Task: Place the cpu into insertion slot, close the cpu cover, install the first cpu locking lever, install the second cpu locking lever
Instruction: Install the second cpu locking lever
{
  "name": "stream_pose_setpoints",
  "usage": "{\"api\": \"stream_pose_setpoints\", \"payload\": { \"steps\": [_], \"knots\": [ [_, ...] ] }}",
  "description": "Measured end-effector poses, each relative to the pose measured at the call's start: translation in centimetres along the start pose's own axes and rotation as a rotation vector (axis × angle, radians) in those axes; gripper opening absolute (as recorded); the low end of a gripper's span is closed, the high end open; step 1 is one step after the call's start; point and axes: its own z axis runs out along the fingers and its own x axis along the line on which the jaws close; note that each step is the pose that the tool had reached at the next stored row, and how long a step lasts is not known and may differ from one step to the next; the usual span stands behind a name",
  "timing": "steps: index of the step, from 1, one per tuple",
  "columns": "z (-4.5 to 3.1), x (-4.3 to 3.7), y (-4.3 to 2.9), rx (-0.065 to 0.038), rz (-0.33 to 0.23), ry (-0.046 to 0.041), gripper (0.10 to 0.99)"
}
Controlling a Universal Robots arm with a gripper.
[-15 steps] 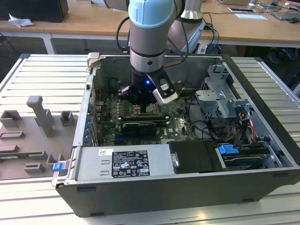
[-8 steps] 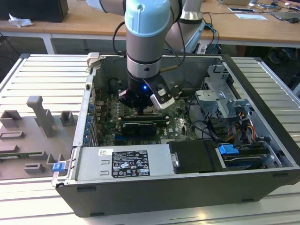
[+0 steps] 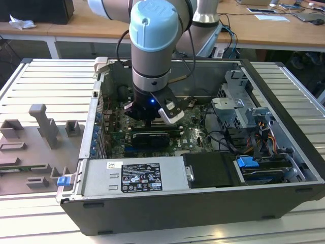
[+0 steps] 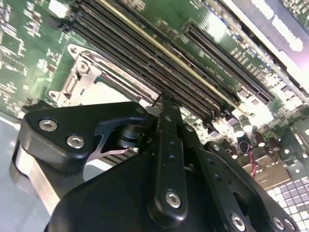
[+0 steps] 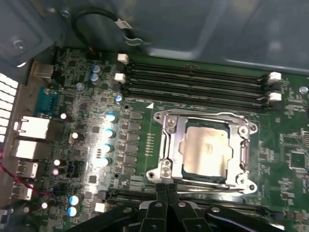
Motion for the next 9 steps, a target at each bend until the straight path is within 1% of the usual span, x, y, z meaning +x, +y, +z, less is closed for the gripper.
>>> {"api": "stream_pose_setpoints", "payload": {
  "steps": [4, 5, 6, 9],
  "knots": [
    [0.16, 0.57, -0.3, -0.023, -0.003, -0.0023, 0.106],
    [0.31, 0.66, -0.38, -0.033, -0.004, -0.0033, 0.106],
    [0.43, 0.68, -0.4, -0.04, -0.004, -0.0041, 0.106],
    [0.82, 0.71, -0.48, -0.053, -0.004, -0.0057, 0.106]
  ]
}}
